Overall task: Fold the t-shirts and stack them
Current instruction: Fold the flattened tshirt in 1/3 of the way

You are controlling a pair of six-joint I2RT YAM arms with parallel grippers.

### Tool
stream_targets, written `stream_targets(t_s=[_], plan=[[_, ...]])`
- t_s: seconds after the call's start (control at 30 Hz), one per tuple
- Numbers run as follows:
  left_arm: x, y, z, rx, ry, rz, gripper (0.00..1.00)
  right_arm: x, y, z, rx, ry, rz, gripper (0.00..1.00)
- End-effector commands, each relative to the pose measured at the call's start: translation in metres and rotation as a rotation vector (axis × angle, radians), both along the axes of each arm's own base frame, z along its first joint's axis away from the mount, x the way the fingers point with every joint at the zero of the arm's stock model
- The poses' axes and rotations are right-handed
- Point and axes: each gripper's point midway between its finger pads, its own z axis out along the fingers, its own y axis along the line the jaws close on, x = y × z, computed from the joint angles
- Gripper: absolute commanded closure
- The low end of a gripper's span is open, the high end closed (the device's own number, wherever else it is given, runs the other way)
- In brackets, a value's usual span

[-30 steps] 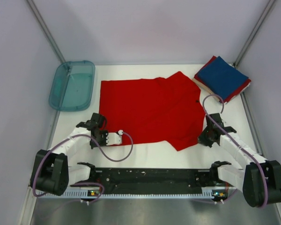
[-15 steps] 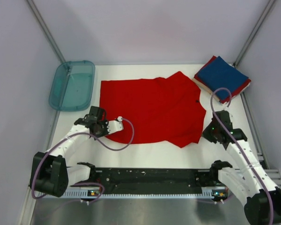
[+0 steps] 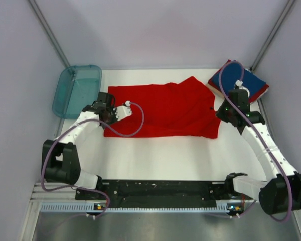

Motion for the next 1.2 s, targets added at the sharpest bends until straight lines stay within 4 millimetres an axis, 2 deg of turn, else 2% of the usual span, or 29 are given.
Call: stream_targets(t_s=[0.0, 0.1, 0.27, 0.43, 0.57, 0.73, 0.87, 1.0, 1.1, 1.17], plan=[[0.031, 0.006, -0.003, 0.004, 0.004, 0.095, 1.00, 0.055, -0.006, 0.026, -0.124, -0.118, 0.063, 1.00], [0.041, 0.007, -0.013, 0.012, 0.029, 0.106, 1.00, 0.078, -0.008, 0.021, -0.176, -0.119, 0.092, 1.00], [0.067, 0.004, -0.013, 0.007, 0.013, 0.152, 1.00, 0.111, -0.009, 0.005, -0.259, -0.090, 0.147, 1.00], [0.077, 0.007, -0.024, 0.035, 0.028, 0.170, 1.00, 0.137, 0.000, -0.003, -0.277, -0.088, 0.211, 1.00], [0.080, 0.008, -0.038, 0.048, 0.059, 0.174, 1.00, 0.147, -0.002, -0.015, -0.310, -0.053, 0.231, 1.00], [0.085, 0.008, -0.044, 0.049, 0.069, 0.205, 0.99, 0.152, -0.004, -0.021, -0.332, -0.036, 0.234, 1.00], [0.096, 0.012, -0.042, 0.059, 0.031, 0.263, 0.89, 0.163, -0.004, -0.033, -0.337, -0.011, 0.234, 1.00], [0.116, 0.025, -0.030, 0.081, -0.066, 0.364, 0.63, 0.184, -0.001, -0.050, -0.338, 0.012, 0.232, 1.00], [0.123, 0.030, -0.015, 0.045, -0.127, 0.414, 0.61, 0.209, 0.006, -0.061, -0.328, 0.017, 0.257, 1.00], [0.119, 0.024, -0.006, 0.003, -0.146, 0.381, 0.60, 0.225, 0.008, -0.065, -0.328, 0.012, 0.260, 1.00]])
